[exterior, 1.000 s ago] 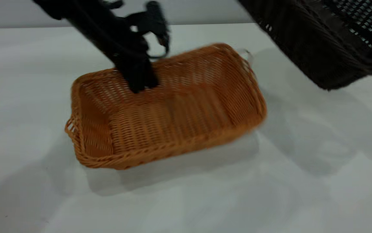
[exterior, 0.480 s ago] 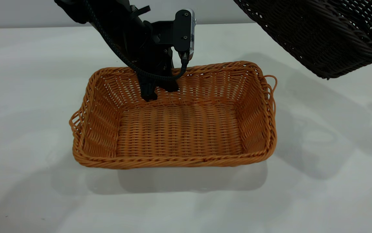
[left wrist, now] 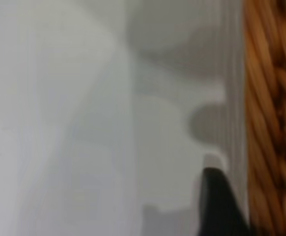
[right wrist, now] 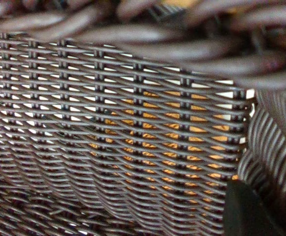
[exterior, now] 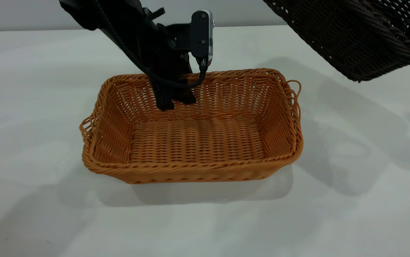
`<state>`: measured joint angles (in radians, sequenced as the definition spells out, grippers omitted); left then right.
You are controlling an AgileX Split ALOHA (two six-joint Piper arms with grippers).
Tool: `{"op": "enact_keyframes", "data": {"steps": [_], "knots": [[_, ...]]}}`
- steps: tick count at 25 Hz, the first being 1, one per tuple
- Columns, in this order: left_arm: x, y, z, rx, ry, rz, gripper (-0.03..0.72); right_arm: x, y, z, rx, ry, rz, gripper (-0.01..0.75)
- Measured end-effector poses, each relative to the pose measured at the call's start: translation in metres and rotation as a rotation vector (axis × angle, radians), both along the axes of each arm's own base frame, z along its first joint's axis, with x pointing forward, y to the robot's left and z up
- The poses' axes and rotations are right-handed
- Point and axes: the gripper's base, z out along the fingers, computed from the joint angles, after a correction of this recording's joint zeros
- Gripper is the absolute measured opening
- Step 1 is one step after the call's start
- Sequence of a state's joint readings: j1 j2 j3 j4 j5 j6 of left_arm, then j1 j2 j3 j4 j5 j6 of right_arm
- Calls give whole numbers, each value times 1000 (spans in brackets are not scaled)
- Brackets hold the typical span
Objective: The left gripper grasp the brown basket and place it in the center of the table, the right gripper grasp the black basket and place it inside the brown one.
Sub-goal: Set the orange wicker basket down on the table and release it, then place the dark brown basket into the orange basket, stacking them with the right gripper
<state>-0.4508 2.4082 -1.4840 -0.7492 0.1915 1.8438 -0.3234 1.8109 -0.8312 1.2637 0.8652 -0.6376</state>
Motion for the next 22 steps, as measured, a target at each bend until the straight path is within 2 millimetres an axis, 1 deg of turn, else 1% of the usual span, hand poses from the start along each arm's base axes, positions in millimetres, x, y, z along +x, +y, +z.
{"op": "enact_keyframes", "data": {"steps": [2, 4, 7, 10, 13, 16, 18, 19, 22], "knots": [[1, -1, 9, -11, -14, 1, 415, 2, -1, 2, -4, -12, 1, 85], [3, -2, 26, -30, -35, -3, 430, 7, -2, 6, -9, -31, 2, 85], [2, -5, 63, -74, -62, -19, 437, 15, -5, 14, -23, -69, 4, 85], [-1, -2, 106, -149, -58, 29, 437, 22, -7, 22, -37, -100, 12, 85], [-3, 14, 149, -216, -37, 103, 437, 27, -9, 27, -48, -118, 21, 85], [-8, 37, 184, -239, -10, 162, 437, 28, -8, 29, -51, -124, 40, 85], [-13, 50, 209, -254, -31, 188, 437, 27, -1, 28, -66, -113, 80, 85], [-17, 53, 224, -266, -54, 193, 437, 27, 7, 27, -76, -106, 114, 85], [-30, 60, 264, -311, -141, 197, 437, 26, 41, 22, -136, -88, 252, 85]]}}
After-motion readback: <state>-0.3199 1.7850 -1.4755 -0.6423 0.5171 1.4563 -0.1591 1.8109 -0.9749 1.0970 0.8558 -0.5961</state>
